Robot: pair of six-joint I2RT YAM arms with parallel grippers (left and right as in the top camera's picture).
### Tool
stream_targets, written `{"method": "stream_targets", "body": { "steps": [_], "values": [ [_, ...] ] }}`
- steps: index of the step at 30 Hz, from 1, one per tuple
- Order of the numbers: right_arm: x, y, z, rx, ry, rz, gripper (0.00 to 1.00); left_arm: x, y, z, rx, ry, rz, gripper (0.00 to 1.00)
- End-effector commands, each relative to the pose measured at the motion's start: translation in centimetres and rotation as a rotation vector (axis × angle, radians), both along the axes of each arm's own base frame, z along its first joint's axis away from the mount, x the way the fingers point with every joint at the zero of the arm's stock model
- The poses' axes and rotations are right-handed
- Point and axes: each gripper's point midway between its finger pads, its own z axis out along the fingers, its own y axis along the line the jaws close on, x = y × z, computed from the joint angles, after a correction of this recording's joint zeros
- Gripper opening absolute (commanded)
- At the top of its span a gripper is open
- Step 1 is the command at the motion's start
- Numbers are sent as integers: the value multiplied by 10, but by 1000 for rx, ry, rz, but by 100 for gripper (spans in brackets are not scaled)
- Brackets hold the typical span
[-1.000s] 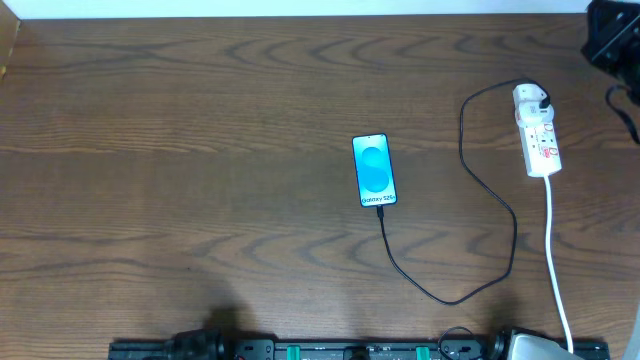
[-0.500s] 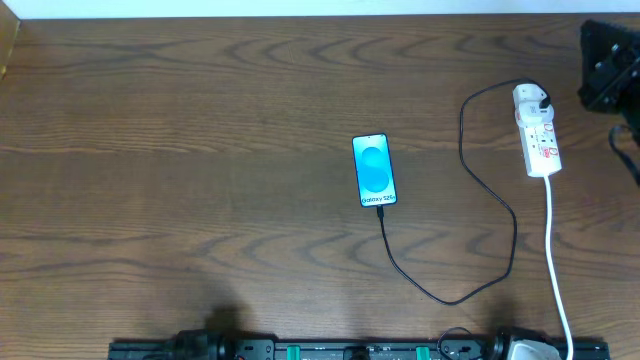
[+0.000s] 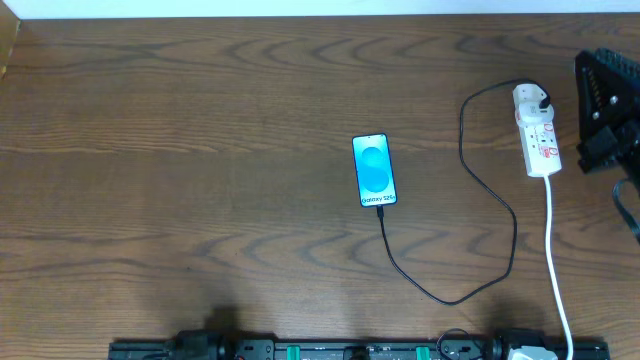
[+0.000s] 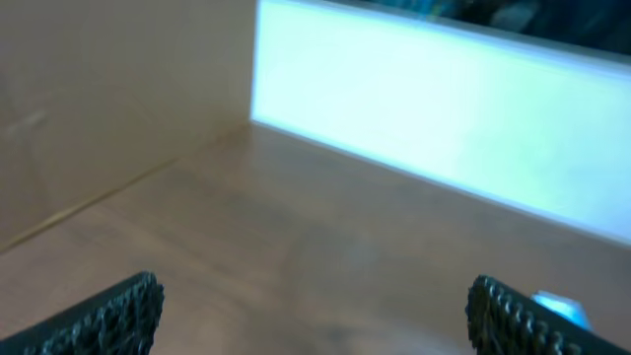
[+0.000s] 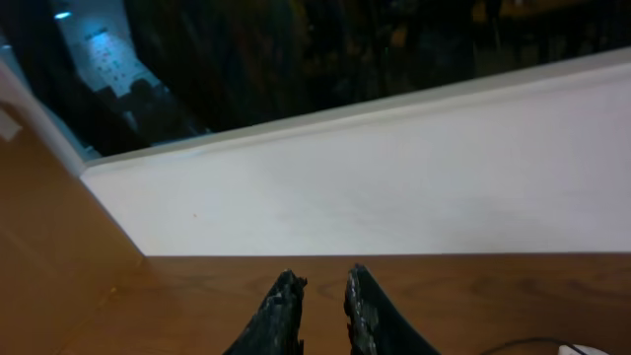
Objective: Plug charger to phone and switch on socket
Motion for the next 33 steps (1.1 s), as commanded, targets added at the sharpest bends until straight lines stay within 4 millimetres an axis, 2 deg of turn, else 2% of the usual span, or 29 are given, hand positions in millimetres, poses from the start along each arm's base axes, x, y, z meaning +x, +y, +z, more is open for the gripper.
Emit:
{"method": "stream_targets", "body": {
  "steps": [1,7,13,18,27,33],
  "values": [
    [-6,-3,5,-23,-25,-33,15,11,-11,6,-10,-36,-71,98],
    [-12,-3,8,-23,-39,-32,17,47,-9,-3,-99,-29,-60,98],
    [-14,-3,9,-23,-45,-32,19,94,-7,-32,-233,8,-38,98],
    [-17,-2,11,-23,-51,-32,19,136,-5,-51,-385,-33,-14,98],
    [-17,-4,11,-24,-52,-40,21,196,-2,-80,-400,-99,-24,98],
    [-17,-4,11,-24,-52,-44,21,222,-1,-104,-399,-121,-28,98]
  ]
}}
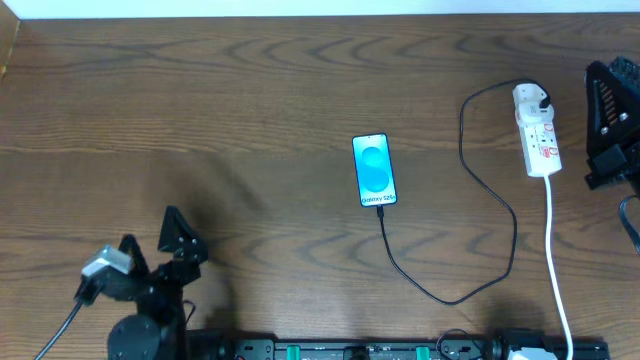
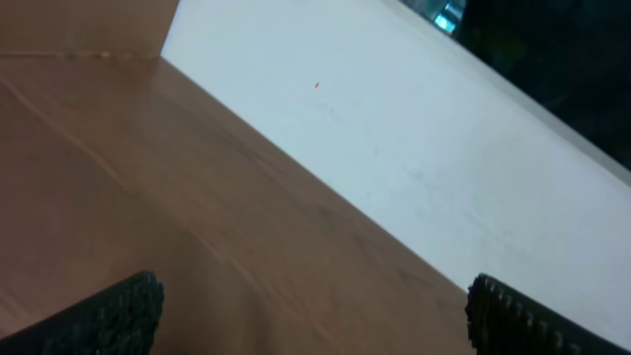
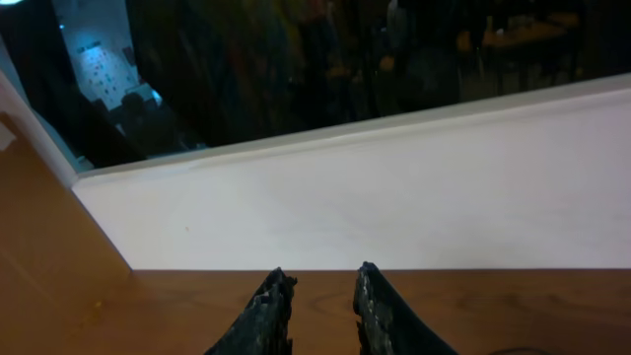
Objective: Plug charger to phone and switch on socket
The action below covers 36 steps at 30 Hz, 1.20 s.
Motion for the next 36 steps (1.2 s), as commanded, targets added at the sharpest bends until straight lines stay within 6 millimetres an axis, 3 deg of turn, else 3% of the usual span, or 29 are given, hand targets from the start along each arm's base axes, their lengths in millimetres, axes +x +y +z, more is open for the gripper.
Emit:
{"method": "stream_targets", "body": {
  "steps": [1,7,15,22,30,36],
  "values": [
    [-1,0,1,-13,-8,-6,21,12,0,-19,-12,5,-1,98],
    [-1,0,1,-13,-8,-6,21,28,1,-49,-12,10,-2,98],
    [-1,0,1,-13,-7,-6,22,42,2,-72,-1,-21,-2,98],
    [-1,0,1,-13,-7,-6,22,47,1,-90,150,30,-21,98],
    [-1,0,0,-13,-4,-6,21,52,-33,-86,445,37,-241,98],
    [-1,0,0,-13,-3,-6,21,53,-35,-106,463,87,-263,98]
  ]
}}
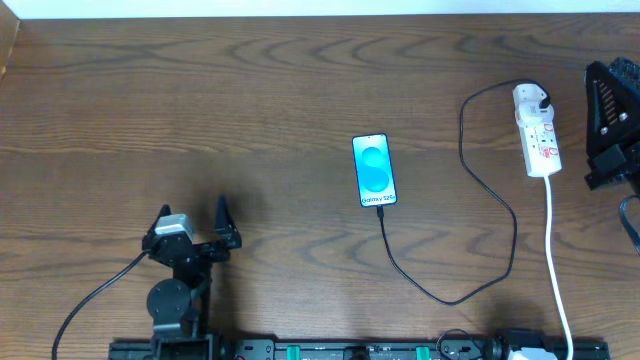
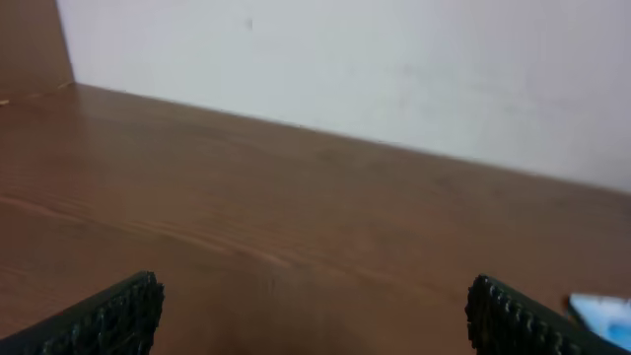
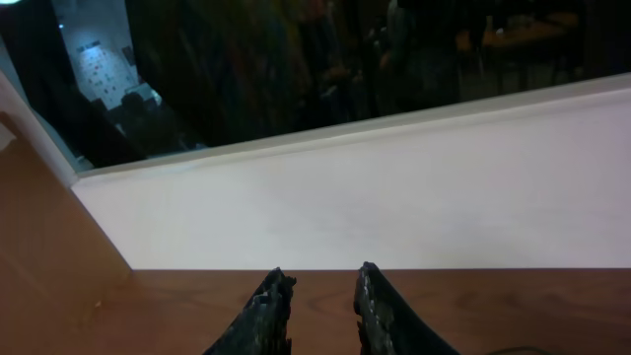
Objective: Plug charger to phone and switch on socket
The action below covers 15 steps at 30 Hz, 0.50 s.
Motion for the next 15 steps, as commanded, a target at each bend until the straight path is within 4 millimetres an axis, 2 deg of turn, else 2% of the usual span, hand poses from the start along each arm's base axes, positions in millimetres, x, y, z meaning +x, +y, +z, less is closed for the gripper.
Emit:
{"method": "stream_targets", "body": {
  "steps": [1,15],
  "values": [
    [-1,0,0,-13,-3,-5,21,0,-6,-14,59,38,-40,98],
    [-1,0,0,-13,-1,-5,21,-1,-6,-20,57,63,-42,98]
  ]
}}
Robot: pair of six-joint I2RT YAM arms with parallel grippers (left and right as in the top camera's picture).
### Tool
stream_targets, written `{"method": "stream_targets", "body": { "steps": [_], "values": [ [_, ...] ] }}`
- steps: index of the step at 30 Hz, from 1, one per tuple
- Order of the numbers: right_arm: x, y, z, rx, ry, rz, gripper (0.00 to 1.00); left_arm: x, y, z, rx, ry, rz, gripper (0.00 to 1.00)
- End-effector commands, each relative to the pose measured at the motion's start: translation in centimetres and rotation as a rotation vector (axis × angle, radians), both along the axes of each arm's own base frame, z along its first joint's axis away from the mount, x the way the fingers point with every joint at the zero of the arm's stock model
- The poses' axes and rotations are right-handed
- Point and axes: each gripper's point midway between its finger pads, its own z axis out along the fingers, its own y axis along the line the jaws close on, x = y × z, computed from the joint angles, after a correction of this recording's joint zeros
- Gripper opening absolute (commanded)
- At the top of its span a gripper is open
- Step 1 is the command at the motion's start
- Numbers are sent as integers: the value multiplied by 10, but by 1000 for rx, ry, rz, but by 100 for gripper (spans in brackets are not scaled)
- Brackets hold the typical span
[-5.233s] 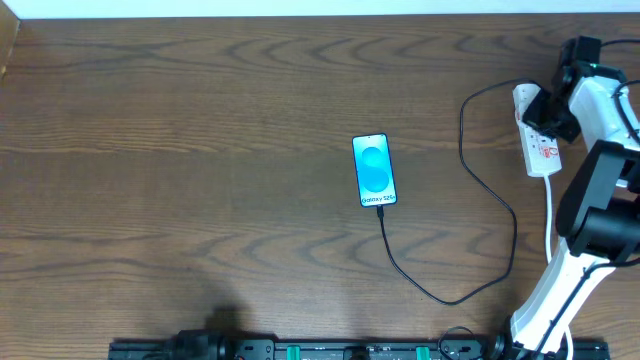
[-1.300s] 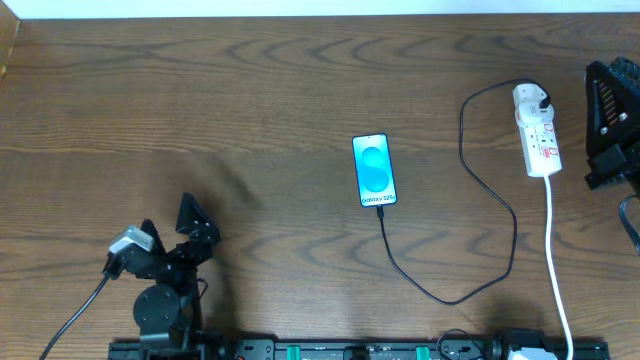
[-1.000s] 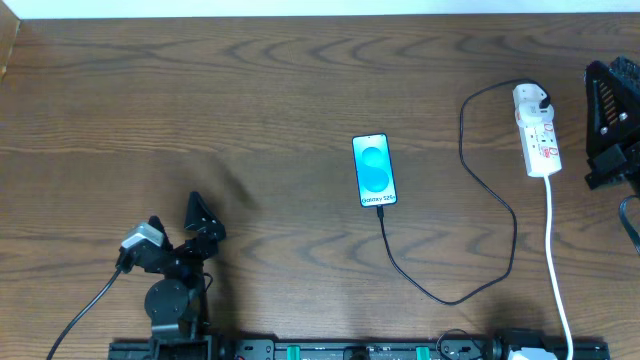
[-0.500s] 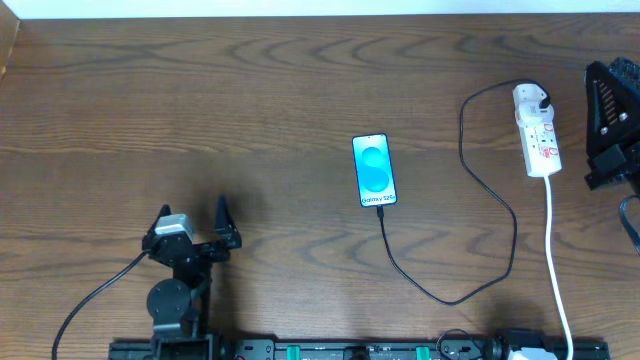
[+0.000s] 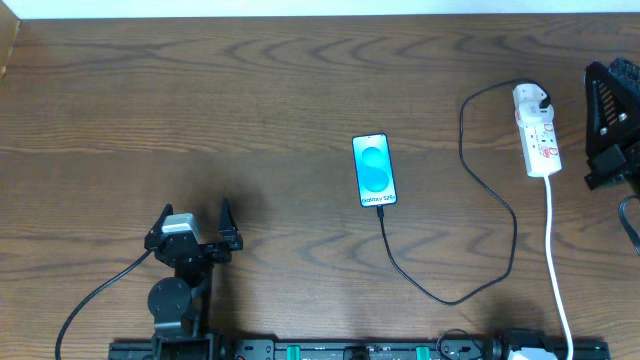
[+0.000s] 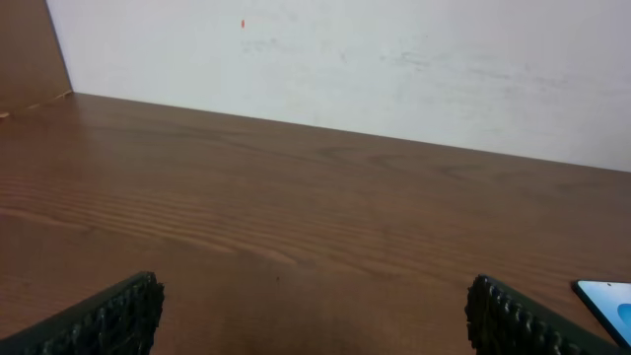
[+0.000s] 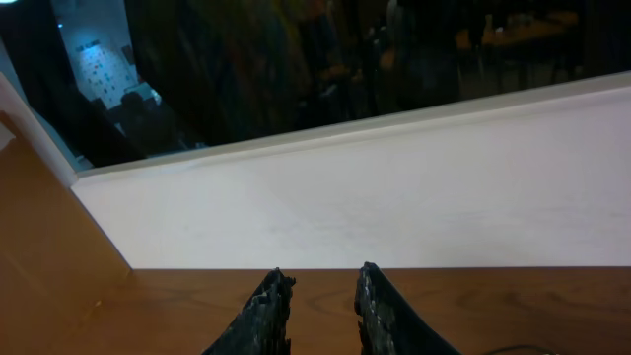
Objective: Plug charger to phone and switch on socket
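The phone (image 5: 374,170) lies face up mid-table, its screen lit blue; one corner (image 6: 606,296) shows in the left wrist view. A black cable (image 5: 450,297) runs from its near end in a loop to a plug (image 5: 537,98) in the white power strip (image 5: 541,140) at the right. The strip's switch is too small to read. My left gripper (image 5: 191,222) stands open at the front left, fingers (image 6: 108,318) wide apart and empty. At the right edge my right gripper (image 5: 602,122) sits beside the strip, fingers (image 7: 272,316) slightly apart with nothing between them.
The strip's white cord (image 5: 556,270) runs down to the front edge at the right. A white wall (image 6: 335,69) borders the far side of the wooden table (image 5: 200,110). A rail with fittings (image 5: 350,350) lines the front edge.
My left gripper has shifted slightly at the front left, and a little more of the phone's corner now shows in its wrist view. The right arm, phone and cable have not moved.
At first the left arm was out of the overhead view and my right gripper sat by the strip, fingers nearly together. Then the left arm appeared at the front left, tilted, and the right fingers stood wider. Later the left gripper faced the far wall, as now.
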Motion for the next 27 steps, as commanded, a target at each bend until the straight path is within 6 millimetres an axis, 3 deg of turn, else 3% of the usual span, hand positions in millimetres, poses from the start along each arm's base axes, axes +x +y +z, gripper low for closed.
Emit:
{"method": "stream_targets", "body": {
  "steps": [1,27],
  "values": [
    [-1,0,0,-12,-4,-5,22,-1,-3,-15,9,46,-19,98],
    [-1,0,4,-13,-20,-6,27,-1,-3,-15,9,47,-20,98]
  ]
}}
